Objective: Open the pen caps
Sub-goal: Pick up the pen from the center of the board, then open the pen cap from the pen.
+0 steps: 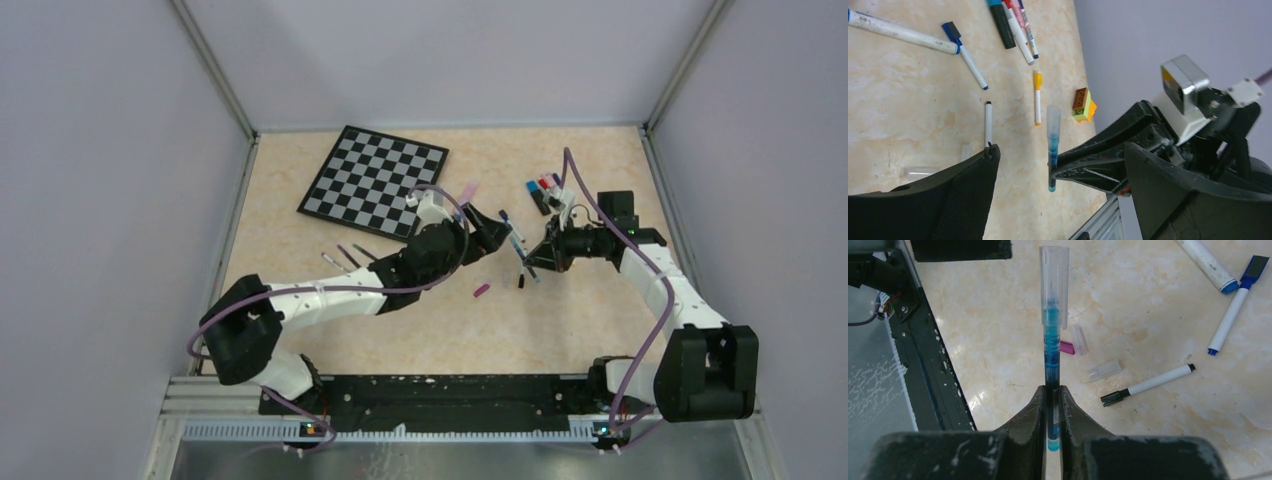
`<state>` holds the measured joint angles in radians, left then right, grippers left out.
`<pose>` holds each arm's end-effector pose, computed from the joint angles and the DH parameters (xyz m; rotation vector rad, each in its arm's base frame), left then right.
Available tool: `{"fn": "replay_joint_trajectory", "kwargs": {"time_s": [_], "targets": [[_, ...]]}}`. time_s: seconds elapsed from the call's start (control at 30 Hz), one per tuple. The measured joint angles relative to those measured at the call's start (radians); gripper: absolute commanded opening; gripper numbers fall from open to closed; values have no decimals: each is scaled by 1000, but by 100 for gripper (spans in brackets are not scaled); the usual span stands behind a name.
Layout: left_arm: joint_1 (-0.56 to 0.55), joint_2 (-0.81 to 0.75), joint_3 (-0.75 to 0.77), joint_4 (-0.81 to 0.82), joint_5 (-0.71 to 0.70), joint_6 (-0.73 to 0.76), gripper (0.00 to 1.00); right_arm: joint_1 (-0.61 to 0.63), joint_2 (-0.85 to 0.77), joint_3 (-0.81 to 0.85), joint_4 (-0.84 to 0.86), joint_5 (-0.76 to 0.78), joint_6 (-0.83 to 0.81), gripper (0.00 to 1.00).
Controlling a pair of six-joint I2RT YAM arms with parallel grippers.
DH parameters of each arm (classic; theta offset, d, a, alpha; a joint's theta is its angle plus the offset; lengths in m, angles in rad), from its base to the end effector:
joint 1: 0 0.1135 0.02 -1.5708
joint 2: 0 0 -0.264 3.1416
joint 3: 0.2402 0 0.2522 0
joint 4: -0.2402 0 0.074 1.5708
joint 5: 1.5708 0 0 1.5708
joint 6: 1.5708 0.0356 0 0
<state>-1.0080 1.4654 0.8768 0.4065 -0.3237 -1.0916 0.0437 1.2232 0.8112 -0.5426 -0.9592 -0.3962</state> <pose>0.1884 -0.2775 0.2704 -0.3374 1.8870 -1.2174 0.2316 0.0393 0.2415 -0.8347 2.0660 1.0030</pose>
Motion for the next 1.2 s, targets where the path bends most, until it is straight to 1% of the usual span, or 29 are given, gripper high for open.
{"fn": "replay_joint_trajectory", "kwargs": {"time_s": [0.1,0.3,0.57,0.77,0.97,1.0,1.07,1.1,1.17,1.2], "targets": [[0,47,62,-88,-15,-32,89,8,-5,0,-2,-13,-3,0],[0,132,141,-204,-16,-62,81,31,-12,0,-5,-26,-5,0],[0,189,219,-251,-6,-71,65,58,-12,0,-6,-31,-14,0],[0,213,249,-265,5,-80,39,68,-12,0,-9,-29,-23,0],[0,214,249,-272,24,-85,2,79,-12,0,-13,-19,-30,0],[0,214,249,-272,26,-83,0,80,-12,0,-13,-17,-31,0],[0,214,249,-271,28,-82,0,81,-12,-1,-13,-14,-31,0],[0,214,248,-269,31,-79,0,82,-12,-2,-13,-14,-31,8],[1,214,235,-247,35,-71,0,83,-12,-6,-11,-14,-31,33],[1,214,224,-227,41,-65,0,83,-13,-8,-13,-15,-28,43]]}}
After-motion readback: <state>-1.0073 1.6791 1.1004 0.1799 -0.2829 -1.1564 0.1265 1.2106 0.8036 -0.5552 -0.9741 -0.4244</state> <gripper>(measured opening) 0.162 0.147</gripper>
